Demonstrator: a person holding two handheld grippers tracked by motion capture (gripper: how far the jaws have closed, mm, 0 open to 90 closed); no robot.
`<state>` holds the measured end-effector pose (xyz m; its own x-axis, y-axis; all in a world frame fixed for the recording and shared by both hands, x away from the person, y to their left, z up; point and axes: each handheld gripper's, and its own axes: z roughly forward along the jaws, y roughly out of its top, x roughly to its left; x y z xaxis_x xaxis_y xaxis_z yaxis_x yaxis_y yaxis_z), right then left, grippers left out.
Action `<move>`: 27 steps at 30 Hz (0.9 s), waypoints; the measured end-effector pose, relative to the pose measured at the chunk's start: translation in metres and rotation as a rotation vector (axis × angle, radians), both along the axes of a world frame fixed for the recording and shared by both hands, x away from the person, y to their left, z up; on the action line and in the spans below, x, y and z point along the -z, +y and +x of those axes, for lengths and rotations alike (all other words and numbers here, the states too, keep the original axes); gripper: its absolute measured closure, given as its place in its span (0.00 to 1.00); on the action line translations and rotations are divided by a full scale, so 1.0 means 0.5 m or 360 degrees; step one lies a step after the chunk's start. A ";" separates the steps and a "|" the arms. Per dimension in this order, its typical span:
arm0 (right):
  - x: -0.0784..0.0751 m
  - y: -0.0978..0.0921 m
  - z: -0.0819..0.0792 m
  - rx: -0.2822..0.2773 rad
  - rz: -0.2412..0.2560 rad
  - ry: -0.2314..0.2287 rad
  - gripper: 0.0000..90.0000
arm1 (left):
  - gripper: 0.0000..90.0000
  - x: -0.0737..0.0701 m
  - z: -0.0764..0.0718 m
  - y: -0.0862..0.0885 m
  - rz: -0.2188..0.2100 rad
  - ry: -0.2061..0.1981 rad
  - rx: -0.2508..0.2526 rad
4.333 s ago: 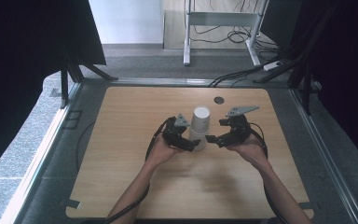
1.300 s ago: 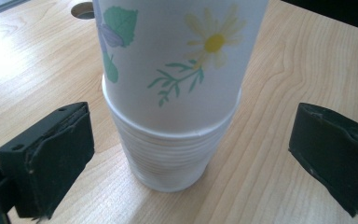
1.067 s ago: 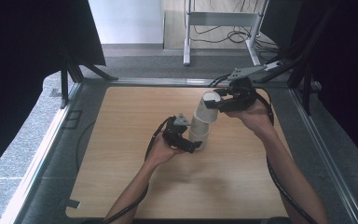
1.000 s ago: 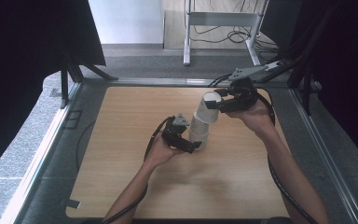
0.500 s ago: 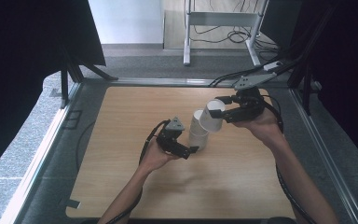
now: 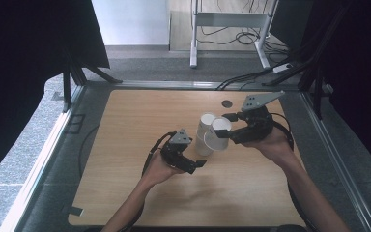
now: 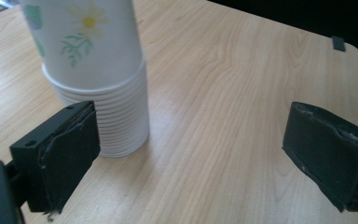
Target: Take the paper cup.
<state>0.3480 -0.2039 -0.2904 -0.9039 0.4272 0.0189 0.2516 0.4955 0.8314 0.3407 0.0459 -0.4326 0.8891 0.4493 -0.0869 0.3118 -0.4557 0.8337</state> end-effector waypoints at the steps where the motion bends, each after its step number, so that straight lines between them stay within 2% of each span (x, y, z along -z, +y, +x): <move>1: 0.003 0.002 -0.004 -0.0010 -0.0001 0.0000 0.41 | 0.04 0.000 -0.004 0.000 -0.0007 -0.0003 0.0016; 9: 0.033 0.012 -0.025 -0.0068 0.0000 0.0014 0.41 | 0.05 0.009 -0.023 -0.007 -0.0047 -0.0017 0.0077; 20: 0.095 0.021 -0.038 -0.0112 -0.0007 0.0066 0.41 | 0.05 0.029 -0.038 -0.017 -0.0108 -0.0025 0.0142; 27: 0.130 0.031 -0.037 -0.0118 0.0004 0.0102 0.41 | 0.06 0.042 -0.044 -0.030 -0.0086 -0.0045 0.0158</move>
